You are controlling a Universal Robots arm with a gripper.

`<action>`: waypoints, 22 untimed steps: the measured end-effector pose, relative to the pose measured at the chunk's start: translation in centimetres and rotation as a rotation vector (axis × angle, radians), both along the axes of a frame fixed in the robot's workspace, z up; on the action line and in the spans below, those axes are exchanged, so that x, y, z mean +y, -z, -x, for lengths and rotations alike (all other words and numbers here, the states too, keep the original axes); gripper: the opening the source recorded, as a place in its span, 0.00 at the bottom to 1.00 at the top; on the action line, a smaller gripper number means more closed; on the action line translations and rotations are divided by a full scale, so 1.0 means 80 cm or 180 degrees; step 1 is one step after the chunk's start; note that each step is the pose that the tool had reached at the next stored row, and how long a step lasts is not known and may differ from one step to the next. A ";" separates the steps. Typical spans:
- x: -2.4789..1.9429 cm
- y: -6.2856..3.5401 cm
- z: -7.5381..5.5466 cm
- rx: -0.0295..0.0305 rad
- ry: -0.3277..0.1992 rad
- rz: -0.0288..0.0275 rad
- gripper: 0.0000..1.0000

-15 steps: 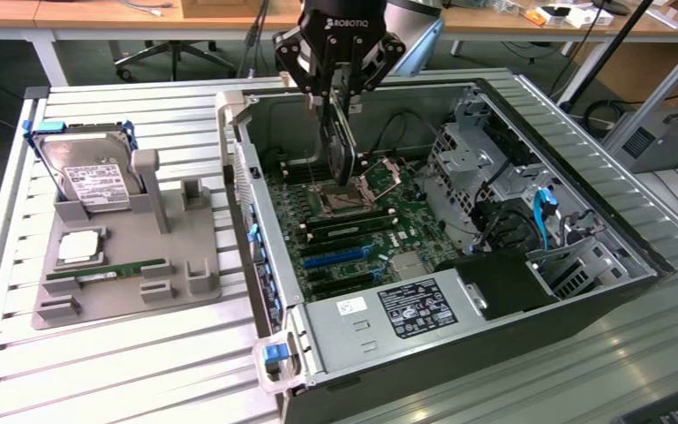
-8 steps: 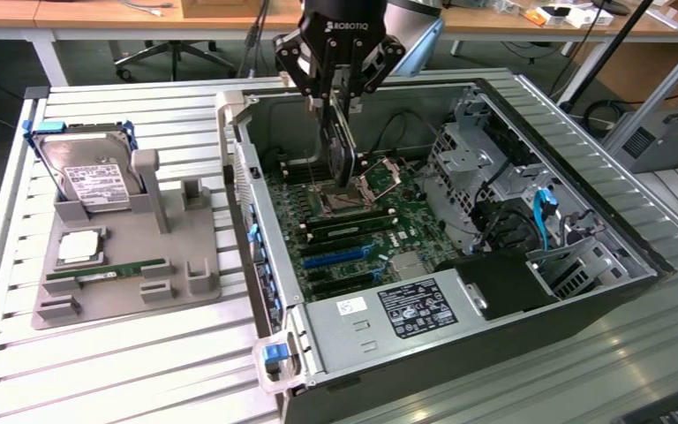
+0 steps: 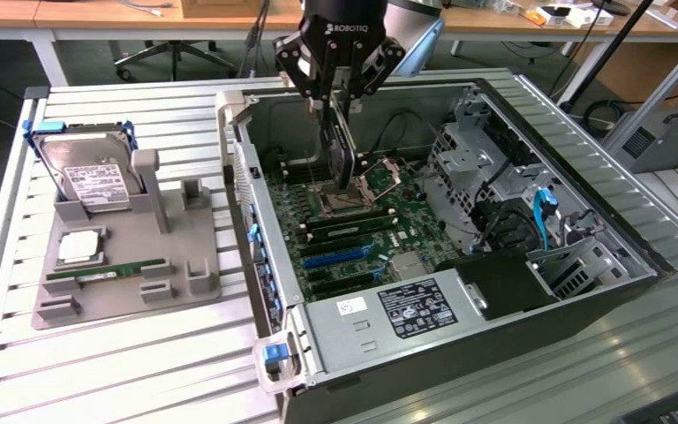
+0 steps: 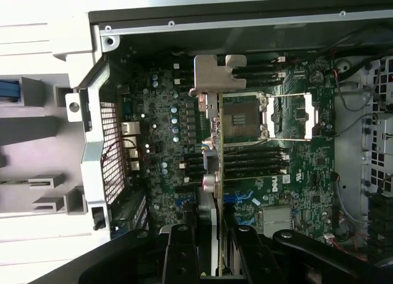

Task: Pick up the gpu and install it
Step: 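Pick up the gpu and move the gpu toward the slot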

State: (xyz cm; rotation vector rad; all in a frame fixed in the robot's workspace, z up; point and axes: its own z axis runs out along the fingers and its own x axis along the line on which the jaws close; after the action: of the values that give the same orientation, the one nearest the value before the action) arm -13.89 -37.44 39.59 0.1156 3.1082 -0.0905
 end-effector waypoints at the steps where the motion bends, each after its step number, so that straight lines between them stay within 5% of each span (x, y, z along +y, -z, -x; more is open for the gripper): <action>1: 0.0000 0.000 0.000 0.0000 0.0000 0.0001 0.27; 22: -0.0007 0.009 -0.001 0.0000 0.0000 0.0010 0.27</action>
State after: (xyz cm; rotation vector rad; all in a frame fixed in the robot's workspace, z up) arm -13.81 -37.50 38.87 0.1156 3.1079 -0.0952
